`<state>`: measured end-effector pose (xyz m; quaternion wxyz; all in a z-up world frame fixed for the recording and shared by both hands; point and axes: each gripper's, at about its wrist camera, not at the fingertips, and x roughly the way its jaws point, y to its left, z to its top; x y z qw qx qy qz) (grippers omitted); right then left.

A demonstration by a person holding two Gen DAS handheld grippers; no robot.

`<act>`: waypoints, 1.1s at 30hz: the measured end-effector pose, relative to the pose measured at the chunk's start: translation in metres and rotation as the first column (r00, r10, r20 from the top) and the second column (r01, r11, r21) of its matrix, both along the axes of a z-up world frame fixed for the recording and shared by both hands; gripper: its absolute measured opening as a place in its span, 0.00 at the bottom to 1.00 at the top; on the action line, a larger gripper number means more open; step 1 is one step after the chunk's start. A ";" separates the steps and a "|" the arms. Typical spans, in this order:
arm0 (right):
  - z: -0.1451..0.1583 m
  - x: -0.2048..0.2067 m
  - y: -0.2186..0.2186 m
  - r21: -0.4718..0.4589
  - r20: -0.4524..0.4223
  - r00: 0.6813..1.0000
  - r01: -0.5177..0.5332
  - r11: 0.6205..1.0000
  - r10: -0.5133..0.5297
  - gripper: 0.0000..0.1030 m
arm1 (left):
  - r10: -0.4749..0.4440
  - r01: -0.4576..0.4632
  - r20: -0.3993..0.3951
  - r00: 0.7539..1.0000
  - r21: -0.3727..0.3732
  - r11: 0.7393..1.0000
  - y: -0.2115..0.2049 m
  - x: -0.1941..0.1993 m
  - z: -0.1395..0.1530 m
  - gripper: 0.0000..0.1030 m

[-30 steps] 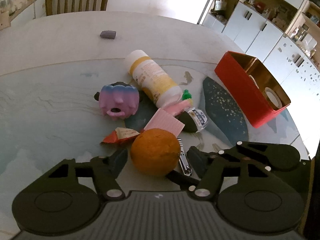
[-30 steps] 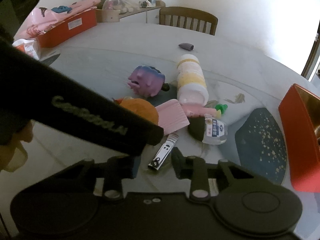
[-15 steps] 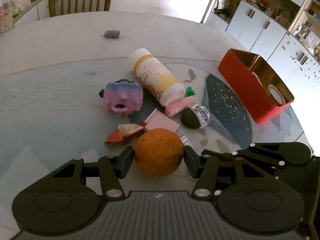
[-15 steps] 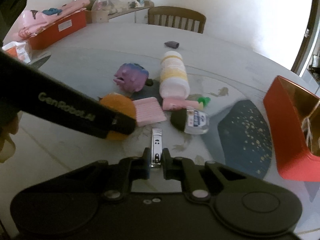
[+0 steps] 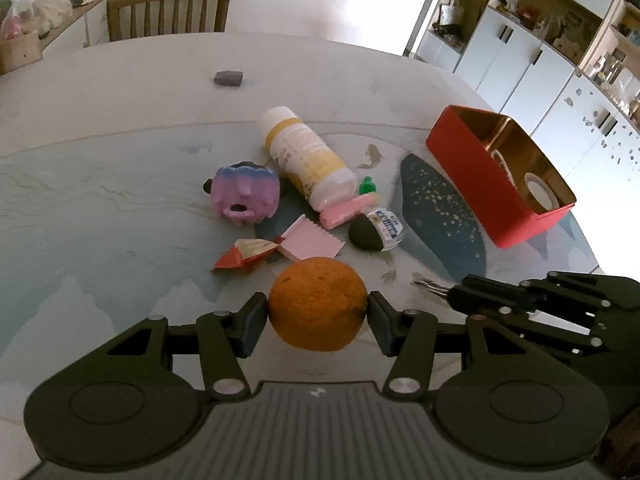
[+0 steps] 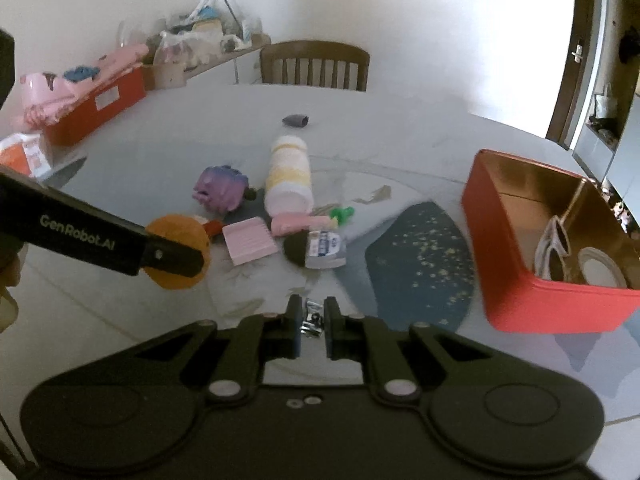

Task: Organize rigid objects
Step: 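Carry orange and nail clipper into the red tin box and open both tools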

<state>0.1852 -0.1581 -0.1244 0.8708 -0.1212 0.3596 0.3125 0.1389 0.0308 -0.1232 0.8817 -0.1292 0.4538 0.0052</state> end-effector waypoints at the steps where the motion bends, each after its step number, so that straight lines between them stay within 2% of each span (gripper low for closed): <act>1: 0.003 0.000 -0.004 0.006 0.002 1.000 0.002 1.000 -0.002 0.10 | -0.001 0.001 0.002 1.000 0.000 1.000 -0.002 0.000 0.002 0.52; 12: 0.044 0.009 -0.049 0.093 0.047 0.997 0.051 0.994 -0.056 0.10 | -0.047 0.047 0.052 0.998 -0.005 0.999 -0.036 0.007 0.037 0.52; 17: 0.059 0.025 -0.074 0.118 0.079 0.992 0.090 0.989 -0.100 0.10 | -0.079 0.078 0.080 0.994 0.019 0.997 -0.057 0.019 0.053 0.52; 33: 0.066 0.094 -0.151 0.113 0.136 0.973 0.174 0.978 -0.189 0.10 | -0.162 0.155 0.125 0.979 0.066 0.986 -0.139 0.090 0.074 0.52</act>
